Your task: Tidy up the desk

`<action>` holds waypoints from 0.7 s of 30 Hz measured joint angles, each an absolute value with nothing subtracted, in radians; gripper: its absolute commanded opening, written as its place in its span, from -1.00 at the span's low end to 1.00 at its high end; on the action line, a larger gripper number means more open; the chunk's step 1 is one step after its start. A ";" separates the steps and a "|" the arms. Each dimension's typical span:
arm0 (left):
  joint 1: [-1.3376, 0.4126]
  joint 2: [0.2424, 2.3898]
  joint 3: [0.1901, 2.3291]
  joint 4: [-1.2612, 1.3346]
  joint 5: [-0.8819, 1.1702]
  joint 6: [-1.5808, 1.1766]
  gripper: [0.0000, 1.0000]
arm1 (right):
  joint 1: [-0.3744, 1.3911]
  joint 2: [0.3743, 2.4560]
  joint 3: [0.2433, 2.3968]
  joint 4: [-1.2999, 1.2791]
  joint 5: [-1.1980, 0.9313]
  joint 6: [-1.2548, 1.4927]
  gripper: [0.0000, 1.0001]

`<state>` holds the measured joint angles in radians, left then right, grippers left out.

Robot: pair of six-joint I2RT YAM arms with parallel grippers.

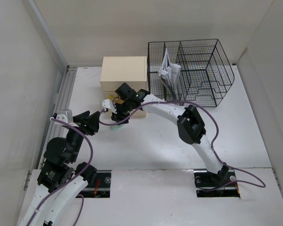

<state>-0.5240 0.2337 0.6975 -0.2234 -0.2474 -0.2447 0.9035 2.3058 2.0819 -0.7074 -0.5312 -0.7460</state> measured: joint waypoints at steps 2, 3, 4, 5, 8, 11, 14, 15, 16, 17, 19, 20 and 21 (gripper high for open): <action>-0.524 0.233 0.698 -0.223 -0.248 -0.245 -0.10 | 0.907 2.352 2.102 -0.722 -0.531 -0.749 0.08; -0.524 0.233 0.698 -0.223 -0.248 -0.245 -0.10 | 0.910 2.371 2.109 -0.729 -0.530 -0.749 0.10; -0.524 0.233 0.698 -0.224 -0.246 -0.245 -0.10 | 0.912 2.386 2.115 -0.733 -0.529 -0.749 0.10; -0.524 0.233 0.698 -0.224 -0.245 -0.245 -0.10 | 0.913 2.398 2.116 -0.735 -0.528 -0.752 0.10; -0.524 0.233 0.698 -0.224 -0.244 -0.245 -0.10 | 0.917 2.408 2.117 -0.743 -0.519 -0.755 0.10; -0.524 0.233 0.698 -0.224 -0.244 -0.245 -0.10 | 0.920 2.408 2.126 -0.736 -0.500 -0.754 0.13; -0.524 0.233 0.698 -0.224 -0.244 -0.245 -0.08 | 0.925 2.409 2.128 -0.712 -0.459 -0.742 0.13; -0.524 0.233 0.698 -0.224 -0.244 -0.245 -0.08 | 0.928 2.410 2.128 -0.705 -0.446 -0.737 0.13; -0.524 0.233 0.698 -0.224 -0.244 -0.245 -0.08 | 0.930 2.412 2.128 -0.699 -0.435 -0.735 0.15; -0.524 0.233 0.698 -0.224 -0.244 -0.245 -0.08 | 0.933 2.415 2.129 -0.696 -0.425 -0.732 0.15; -0.524 0.233 0.698 -0.224 -0.244 -0.245 -0.08 | 0.938 2.429 2.138 -0.695 -0.411 -0.729 0.15; -0.524 0.233 0.698 -0.224 -0.244 -0.245 -0.08 | 0.941 2.437 2.141 -0.693 -0.407 -0.728 0.15; -0.524 0.233 0.698 -0.224 -0.244 -0.245 -0.08 | 0.942 2.445 2.144 -0.694 -0.403 -0.728 0.15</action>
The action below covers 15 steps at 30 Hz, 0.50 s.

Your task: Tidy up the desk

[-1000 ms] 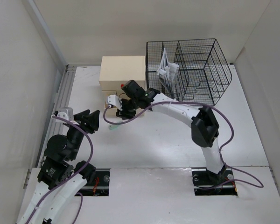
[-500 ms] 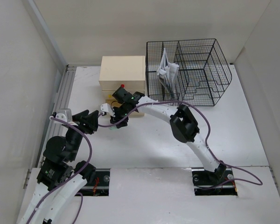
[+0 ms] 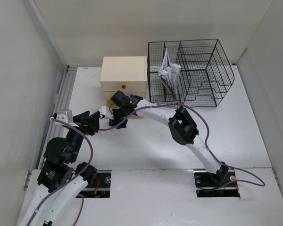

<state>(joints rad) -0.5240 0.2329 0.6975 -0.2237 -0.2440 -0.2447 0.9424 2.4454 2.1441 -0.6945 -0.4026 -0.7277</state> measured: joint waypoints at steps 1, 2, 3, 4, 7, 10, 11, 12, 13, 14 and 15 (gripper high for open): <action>-0.524 0.233 0.698 -0.224 -0.244 -0.245 -0.08 | 0.944 2.454 2.144 -0.694 -0.399 -0.727 0.15; -0.524 0.233 0.698 -0.224 -0.244 -0.245 -0.08 | 0.944 2.463 2.144 -0.696 -0.397 -0.726 0.15; -0.524 0.233 0.698 -0.224 -0.244 -0.245 -0.08 | 0.944 2.467 2.144 -0.694 -0.402 -0.720 0.15; -0.524 0.233 0.698 -0.224 -0.244 -0.245 -0.08 | 0.944 2.468 2.146 -0.694 -0.401 -0.719 0.15; -0.524 0.233 0.698 -0.224 -0.244 -0.245 -0.08 | 0.948 2.469 2.151 -0.696 -0.395 -0.717 0.15; -0.524 0.232 0.698 -0.224 -0.244 -0.245 -0.08 | 0.952 2.469 2.152 -0.701 -0.389 -0.718 0.09; -0.524 0.231 0.698 -0.224 -0.244 -0.245 -0.08 | 0.953 2.469 2.153 -0.707 -0.389 -0.720 0.06; -0.524 0.231 0.698 -0.224 -0.244 -0.245 -0.08 | 0.955 2.469 2.154 -0.714 -0.390 -0.726 0.06; -0.524 0.230 0.698 -0.224 -0.244 -0.245 -0.08 | 0.957 2.469 2.158 -0.726 -0.390 -0.731 0.06; -0.524 0.229 0.698 -0.224 -0.244 -0.245 -0.08 | 0.959 2.469 2.159 -0.741 -0.391 -0.741 0.03; -0.524 0.229 0.698 -0.224 -0.244 -0.245 -0.08 | 0.963 2.469 2.159 -0.754 -0.395 -0.750 -0.01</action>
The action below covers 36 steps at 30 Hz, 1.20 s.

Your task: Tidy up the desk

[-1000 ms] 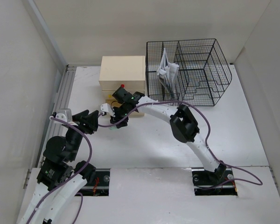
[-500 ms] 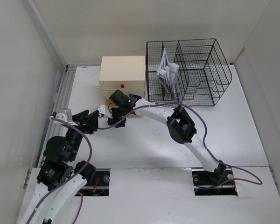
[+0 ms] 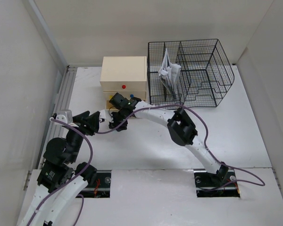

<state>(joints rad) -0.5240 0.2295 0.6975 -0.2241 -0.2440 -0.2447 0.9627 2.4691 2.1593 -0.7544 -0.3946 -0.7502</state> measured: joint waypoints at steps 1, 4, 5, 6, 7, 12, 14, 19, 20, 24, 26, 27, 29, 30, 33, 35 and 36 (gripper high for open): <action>-0.524 0.229 0.698 -0.224 -0.244 -0.245 -0.08 | 0.965 2.469 2.159 -0.764 -0.399 -0.761 -0.04; -0.524 0.226 0.698 -0.224 -0.244 -0.245 -0.08 | 0.977 2.466 2.156 -0.788 -0.414 -0.783 -0.31; -0.524 0.226 0.698 -0.224 -0.244 -0.245 -0.08 | 0.981 2.465 2.152 -0.794 -0.421 -0.788 -0.43; -0.524 0.226 0.698 -0.224 -0.244 -0.245 -0.08 | 0.984 2.462 2.147 -0.799 -0.427 -0.793 -0.64; -0.524 0.226 0.698 -0.224 -0.244 -0.245 -0.08 | 0.988 2.460 2.145 -0.804 -0.430 -0.799 -0.73; -0.524 0.224 0.698 -0.224 -0.244 -0.245 -0.08 | 0.991 2.455 2.137 -0.806 -0.425 -0.786 -1.00; -0.524 0.221 0.698 -0.224 -0.244 -0.245 -0.08 | 0.991 2.434 2.101 -0.786 -0.409 -0.768 -1.00; -0.524 0.217 0.698 -0.224 -0.244 -0.245 -0.08 | 0.996 2.368 2.022 -0.780 -0.306 -0.718 -1.00; -0.524 0.217 0.698 -0.224 -0.244 -0.245 -0.08 | 0.996 2.358 2.015 -0.778 -0.283 -0.711 -1.00; -0.524 0.217 0.698 -0.224 -0.244 -0.245 -0.08 | 0.995 2.291 1.989 -0.754 -0.181 -0.698 -1.00; -0.524 0.217 0.698 -0.224 -0.245 -0.245 -0.08 | 0.995 2.231 1.963 -0.731 -0.126 -0.691 -1.00; -0.524 0.217 0.698 -0.224 -0.245 -0.245 -0.08 | 0.995 2.202 1.955 -0.720 -0.101 -0.691 -1.00; -0.524 0.217 0.698 -0.224 -0.245 -0.245 -0.08 | 0.994 2.148 1.945 -0.694 -0.054 -0.689 -1.00; -0.524 0.217 0.698 -0.224 -0.245 -0.245 -0.08 | 0.994 2.127 1.945 -0.680 -0.032 -0.688 -1.00; -0.524 0.217 0.698 -0.224 -0.245 -0.245 -0.08 | 0.989 2.089 1.945 -0.639 0.025 -0.682 -1.00; -0.524 0.217 0.698 -0.224 -0.245 -0.245 -0.08 | 0.981 2.086 1.945 -0.619 0.067 -0.673 -1.00; -0.524 0.217 0.698 -0.224 -0.245 -0.245 -0.08 | 0.976 2.088 1.945 -0.618 0.079 -0.670 -1.00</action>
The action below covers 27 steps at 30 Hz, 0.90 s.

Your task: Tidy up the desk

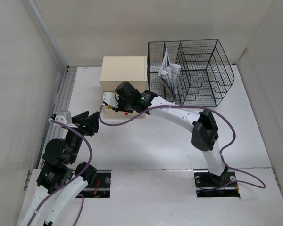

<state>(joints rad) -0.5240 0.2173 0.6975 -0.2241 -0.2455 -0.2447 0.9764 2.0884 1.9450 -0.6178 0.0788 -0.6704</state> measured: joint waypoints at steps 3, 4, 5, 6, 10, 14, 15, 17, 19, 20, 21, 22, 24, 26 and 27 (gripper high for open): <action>-0.524 0.217 0.698 -0.224 -0.245 -0.245 -0.08 | 0.956 2.103 1.945 -0.618 0.124 -0.654 -0.96; -0.524 0.217 0.698 -0.224 -0.245 -0.245 -0.08 | 0.948 2.108 1.945 -0.617 0.140 -0.650 -0.89; -0.524 0.217 0.698 -0.224 -0.245 -0.245 -0.08 | 0.939 2.116 1.945 -0.617 0.156 -0.645 -0.58; -0.524 0.217 0.698 -0.224 -0.245 -0.245 -0.08 | 0.933 2.123 1.945 -0.614 0.176 -0.637 -0.50; -0.524 0.217 0.698 -0.224 -0.245 -0.245 -0.08 | 0.904 2.152 1.945 -0.589 0.237 -0.612 0.15; -0.524 0.217 0.698 -0.224 -0.245 -0.245 -0.08 | 0.891 2.155 1.945 -0.578 0.236 -0.598 0.01; -0.524 0.217 0.698 -0.224 -0.245 -0.245 -0.08 | 0.891 2.155 1.945 -0.572 0.228 -0.596 -0.38; -0.524 0.217 0.698 -0.224 -0.245 -0.245 -0.08 | 0.890 2.155 1.945 -0.570 0.190 -0.592 -0.85; -0.524 0.217 0.698 -0.224 -0.245 -0.245 -0.08 | 0.880 2.155 1.946 -0.581 0.102 -0.586 -1.00; -0.524 0.217 0.698 -0.224 -0.245 -0.245 -0.08 | 0.875 2.155 1.950 -0.596 0.031 -0.588 -1.00; -0.524 0.217 0.698 -0.224 -0.245 -0.245 -0.08 | 0.866 2.155 1.953 -0.618 -0.040 -0.590 -1.00; -0.524 0.217 0.698 -0.224 -0.245 -0.245 -0.08 | 0.856 2.157 1.967 -0.656 -0.119 -0.599 -1.00; -0.524 0.217 0.698 -0.224 -0.245 -0.245 -0.08 | 0.834 2.170 2.006 -0.727 -0.256 -0.621 -1.00; -0.524 0.217 0.698 -0.224 -0.245 -0.245 -0.08 | 0.812 2.206 2.067 -0.790 -0.378 -0.646 -1.00; -0.524 0.217 0.698 -0.224 -0.245 -0.245 -0.08 | 0.806 2.223 2.084 -0.809 -0.410 -0.656 -1.00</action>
